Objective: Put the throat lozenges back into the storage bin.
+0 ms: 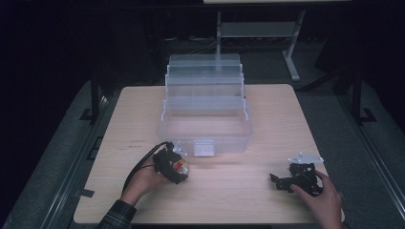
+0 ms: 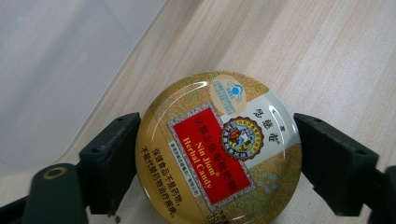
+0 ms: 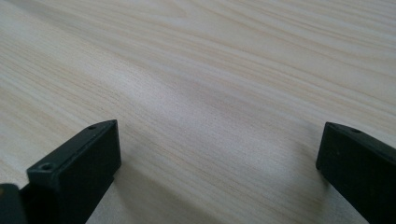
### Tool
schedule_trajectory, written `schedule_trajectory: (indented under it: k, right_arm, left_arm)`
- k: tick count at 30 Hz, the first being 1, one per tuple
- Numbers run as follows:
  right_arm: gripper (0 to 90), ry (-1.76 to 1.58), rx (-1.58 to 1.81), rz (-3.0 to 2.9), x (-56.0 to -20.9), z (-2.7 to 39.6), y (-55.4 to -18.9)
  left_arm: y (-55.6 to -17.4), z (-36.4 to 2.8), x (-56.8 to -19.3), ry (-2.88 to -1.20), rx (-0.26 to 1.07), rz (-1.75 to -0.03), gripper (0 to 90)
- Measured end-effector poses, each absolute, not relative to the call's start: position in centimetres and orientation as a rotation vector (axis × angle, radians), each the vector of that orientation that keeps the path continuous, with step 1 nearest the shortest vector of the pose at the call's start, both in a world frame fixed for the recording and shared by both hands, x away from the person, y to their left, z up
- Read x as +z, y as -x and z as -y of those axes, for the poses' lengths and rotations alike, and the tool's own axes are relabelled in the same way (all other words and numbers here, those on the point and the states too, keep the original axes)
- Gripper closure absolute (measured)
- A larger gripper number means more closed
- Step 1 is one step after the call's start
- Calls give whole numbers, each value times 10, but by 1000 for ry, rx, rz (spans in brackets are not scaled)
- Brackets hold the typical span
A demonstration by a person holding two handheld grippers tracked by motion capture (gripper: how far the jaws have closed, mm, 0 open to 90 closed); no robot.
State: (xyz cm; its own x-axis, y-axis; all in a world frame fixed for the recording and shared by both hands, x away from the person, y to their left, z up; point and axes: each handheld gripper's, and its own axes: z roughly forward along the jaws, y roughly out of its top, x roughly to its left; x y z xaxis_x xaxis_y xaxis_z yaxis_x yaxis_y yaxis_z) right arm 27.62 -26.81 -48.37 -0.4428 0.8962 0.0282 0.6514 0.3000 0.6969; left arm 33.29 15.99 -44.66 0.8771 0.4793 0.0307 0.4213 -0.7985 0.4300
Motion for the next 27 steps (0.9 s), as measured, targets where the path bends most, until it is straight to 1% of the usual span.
schedule_trajectory:
  k: [21,27]
  right_arm:
    - [0,-1389,919,-2207,-484,268,-276]
    - [0,-1389,919,-2207,-484,268,-276]
  left_arm:
    - [-331,-159,-446,-2627,184,-682,197]
    - [-330,-159,-440,-2625,176,-675,197]
